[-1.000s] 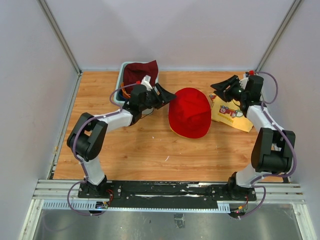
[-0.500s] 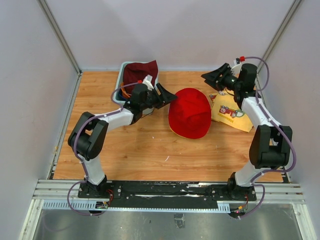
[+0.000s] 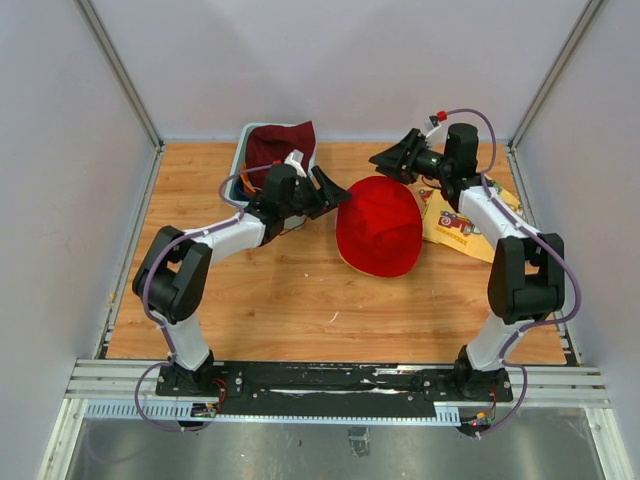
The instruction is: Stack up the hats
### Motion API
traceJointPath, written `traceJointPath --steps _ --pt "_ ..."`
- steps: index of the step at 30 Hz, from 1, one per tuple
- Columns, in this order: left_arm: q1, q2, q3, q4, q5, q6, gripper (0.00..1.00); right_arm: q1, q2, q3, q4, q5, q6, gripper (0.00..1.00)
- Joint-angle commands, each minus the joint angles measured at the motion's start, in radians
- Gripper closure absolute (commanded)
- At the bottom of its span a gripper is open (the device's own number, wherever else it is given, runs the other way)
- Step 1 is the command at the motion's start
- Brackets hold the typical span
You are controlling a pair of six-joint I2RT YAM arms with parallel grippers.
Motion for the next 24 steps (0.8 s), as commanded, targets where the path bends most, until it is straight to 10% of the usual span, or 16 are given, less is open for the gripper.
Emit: traceJointPath --steps 1,24 --pt "0.009 -0.038 0.021 -0.088 -0.041 0.04 0.31 0.025 0.029 -0.01 0.008 -0.024 -0.002 0.5" --pt "0.022 -0.085 0.031 -0.169 -0.086 0.09 0.31 0.053 0.11 -0.129 0.022 0.021 -0.032 0.51"
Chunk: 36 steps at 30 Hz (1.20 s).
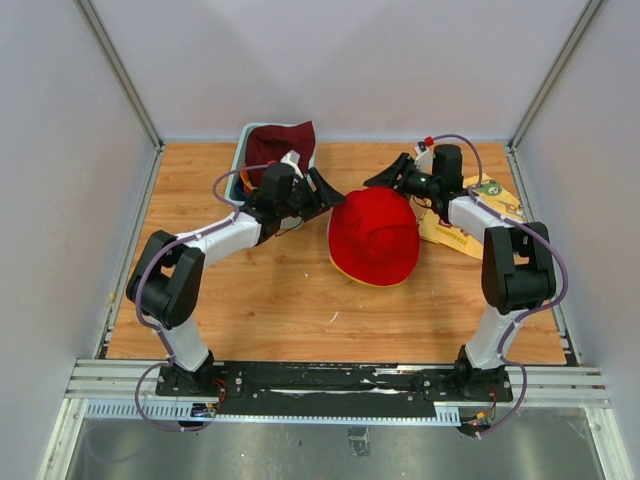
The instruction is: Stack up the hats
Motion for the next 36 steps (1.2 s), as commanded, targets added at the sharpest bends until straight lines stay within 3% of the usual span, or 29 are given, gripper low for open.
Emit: traceJointPath --steps 1,13,24,29,36 --pt "0.018 -0.041 0.026 -0.037 -0.029 0.022 0.31 0.024 0.02 -0.002 -0.016 0.006 -0.027 0.51" --pt "0.057 -0.126 0.092 -0.082 -0.087 0.031 0.3 -0.01 0.033 0.212 -0.13 0.038 -0.059 0.5" --pt "0.17 -0.239 0.153 -0.248 -0.309 0.075 0.26 -0.07 0.025 0.295 -0.204 0.113 -0.07 0.47" --pt "0.249 -0.188 0.214 -0.337 -0.358 0.09 0.27 -0.072 0.009 0.271 -0.209 0.157 -0.081 0.47" --pt "0.267 0.011 0.443 -0.486 -0.525 0.205 0.28 -0.07 -0.002 0.227 -0.144 0.168 -0.05 0.47"
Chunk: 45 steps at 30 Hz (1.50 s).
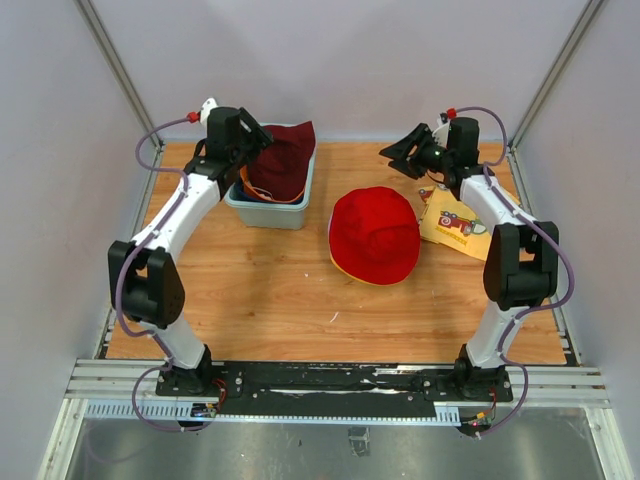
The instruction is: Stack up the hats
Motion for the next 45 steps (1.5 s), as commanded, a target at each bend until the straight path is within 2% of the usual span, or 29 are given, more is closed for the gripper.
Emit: traceJointPath --steps 1,6,15,23,33,35,39,41,42,45 --pt "0.003 0.131 0.138 -0.113 -0.129 0.095 0.29 -0.003 -0.028 -0.031 0.052 0.019 0.009 0.47" --pt "0.004 0.256 0.252 -0.174 -0.154 0.118 0.3 0.0 -0.031 -0.045 0.076 0.017 0.019 0.47" --pt "0.019 0.372 0.314 -0.176 -0.175 0.111 0.3 0.014 -0.026 -0.056 0.096 0.009 0.018 0.47" --pt "0.022 0.452 0.386 -0.182 -0.175 0.116 0.31 0.014 -0.035 -0.061 0.092 0.016 -0.005 0.47" --pt "0.022 0.512 0.422 -0.184 -0.175 0.12 0.36 0.014 -0.019 -0.044 0.086 -0.003 -0.012 0.48" --pt "0.022 0.515 0.419 -0.173 -0.172 0.123 0.47 0.014 -0.015 -0.042 0.09 -0.007 -0.009 0.49" --pt "0.022 0.516 0.42 -0.153 -0.16 0.13 0.82 0.014 -0.018 -0.045 0.089 -0.005 -0.01 0.49" --pt "0.022 0.506 0.415 -0.149 -0.163 0.131 0.96 0.014 -0.021 -0.045 0.087 -0.004 -0.011 0.49" --pt "0.022 0.496 0.409 -0.145 -0.168 0.132 0.99 0.014 -0.023 -0.045 0.084 -0.003 -0.012 0.49" --pt "0.022 0.44 0.369 -0.106 -0.18 0.133 1.0 0.014 -0.037 -0.045 0.069 0.005 -0.022 0.5"
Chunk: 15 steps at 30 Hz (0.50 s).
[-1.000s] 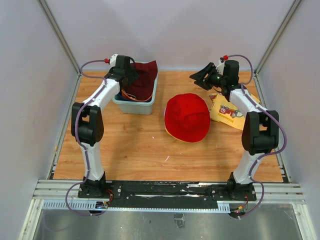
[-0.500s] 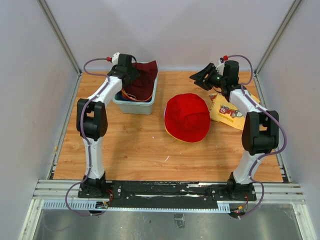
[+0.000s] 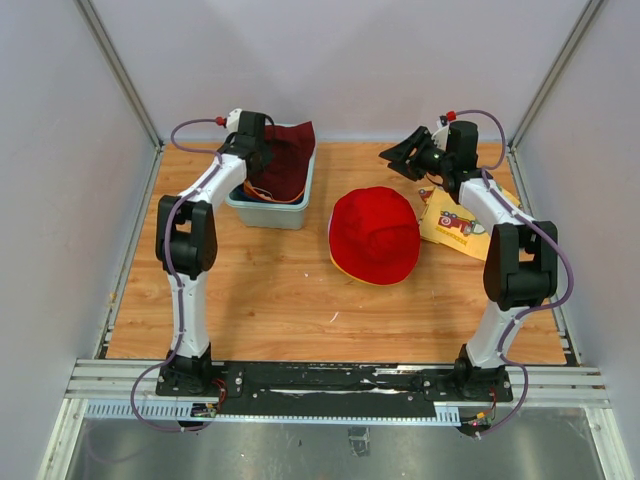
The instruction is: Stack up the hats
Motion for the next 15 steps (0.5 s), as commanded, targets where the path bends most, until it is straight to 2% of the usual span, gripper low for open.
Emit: traceJointPath --steps 1,8,15 --pt "0.007 -0.093 -0.028 0.077 -0.037 0.008 0.99 0.011 -0.04 0.004 -0.006 0.001 -0.03 0.5" --pt "0.006 -0.233 -0.06 0.117 -0.047 -0.002 0.99 0.011 -0.09 -0.023 -0.035 0.025 -0.051 0.5" --pt "0.006 -0.339 -0.084 0.173 0.002 -0.027 0.99 0.011 -0.144 -0.053 -0.05 0.041 -0.059 0.5"
